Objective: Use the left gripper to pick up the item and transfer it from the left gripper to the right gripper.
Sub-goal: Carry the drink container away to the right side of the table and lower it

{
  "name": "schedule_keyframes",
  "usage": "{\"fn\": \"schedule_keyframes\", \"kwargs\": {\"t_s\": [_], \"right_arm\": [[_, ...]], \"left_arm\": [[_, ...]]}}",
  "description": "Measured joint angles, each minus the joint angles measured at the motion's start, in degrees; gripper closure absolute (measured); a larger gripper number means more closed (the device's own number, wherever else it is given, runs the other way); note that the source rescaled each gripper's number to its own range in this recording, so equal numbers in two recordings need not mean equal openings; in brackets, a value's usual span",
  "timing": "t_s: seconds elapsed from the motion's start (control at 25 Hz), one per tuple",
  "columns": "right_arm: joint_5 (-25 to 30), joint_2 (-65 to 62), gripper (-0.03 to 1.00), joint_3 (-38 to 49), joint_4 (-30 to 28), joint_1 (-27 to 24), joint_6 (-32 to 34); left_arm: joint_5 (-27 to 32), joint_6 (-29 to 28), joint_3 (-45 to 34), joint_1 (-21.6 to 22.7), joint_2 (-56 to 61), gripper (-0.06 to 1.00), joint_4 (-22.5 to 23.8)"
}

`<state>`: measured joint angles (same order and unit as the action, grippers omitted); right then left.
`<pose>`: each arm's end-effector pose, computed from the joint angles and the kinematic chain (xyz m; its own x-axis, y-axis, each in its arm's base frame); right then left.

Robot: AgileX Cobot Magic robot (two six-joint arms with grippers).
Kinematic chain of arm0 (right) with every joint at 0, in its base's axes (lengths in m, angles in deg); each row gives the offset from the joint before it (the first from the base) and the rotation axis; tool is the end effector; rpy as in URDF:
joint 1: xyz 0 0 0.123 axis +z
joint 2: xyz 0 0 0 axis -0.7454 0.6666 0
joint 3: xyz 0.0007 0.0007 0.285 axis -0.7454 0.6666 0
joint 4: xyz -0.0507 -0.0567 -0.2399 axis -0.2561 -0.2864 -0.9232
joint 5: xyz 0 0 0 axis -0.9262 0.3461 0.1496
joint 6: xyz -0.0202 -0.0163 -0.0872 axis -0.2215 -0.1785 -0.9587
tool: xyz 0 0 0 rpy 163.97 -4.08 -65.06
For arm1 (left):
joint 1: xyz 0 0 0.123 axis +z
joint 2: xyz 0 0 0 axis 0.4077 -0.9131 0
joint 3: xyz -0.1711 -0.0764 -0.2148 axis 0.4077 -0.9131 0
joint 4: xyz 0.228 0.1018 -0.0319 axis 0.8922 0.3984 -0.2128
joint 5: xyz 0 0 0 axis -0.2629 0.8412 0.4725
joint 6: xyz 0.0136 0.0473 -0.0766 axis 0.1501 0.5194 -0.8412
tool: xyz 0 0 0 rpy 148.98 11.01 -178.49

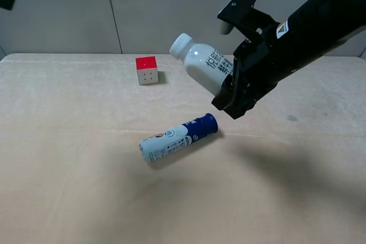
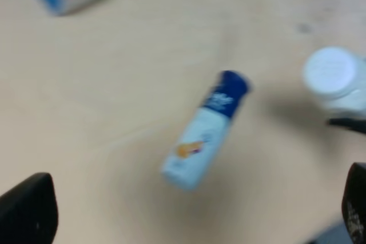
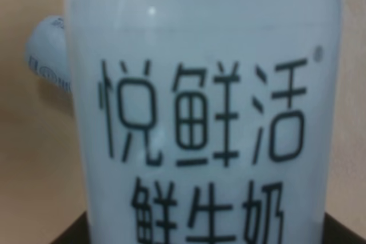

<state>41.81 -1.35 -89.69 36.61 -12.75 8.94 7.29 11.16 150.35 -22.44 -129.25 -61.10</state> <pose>0.2260 0.1760 0.2617 -0.3631 -0.7444 -0.5604 -0.8529 0.5076 -0.1217 0.2452 -0.0374 0.4002 -0.7753 0.0570 -0.6290 0.3365 0.8801 -0.3351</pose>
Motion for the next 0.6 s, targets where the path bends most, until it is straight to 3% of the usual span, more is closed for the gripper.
{"fn": "schedule_keyframes", "kwargs": {"t_s": [0.24, 0.6], "right_arm": [[0.0, 0.0, 0.95, 0.0, 0.0, 0.0, 0.35], [0.0, 0.0, 0.95, 0.0, 0.0, 0.0, 0.72]], "left_arm": [[-2.14, -1.52, -5.18, -0.06, 15.99, -0.06, 5.35], [-4.26, -4.86, -23.92, -0.45, 39.97, -0.06, 12.57]]}}
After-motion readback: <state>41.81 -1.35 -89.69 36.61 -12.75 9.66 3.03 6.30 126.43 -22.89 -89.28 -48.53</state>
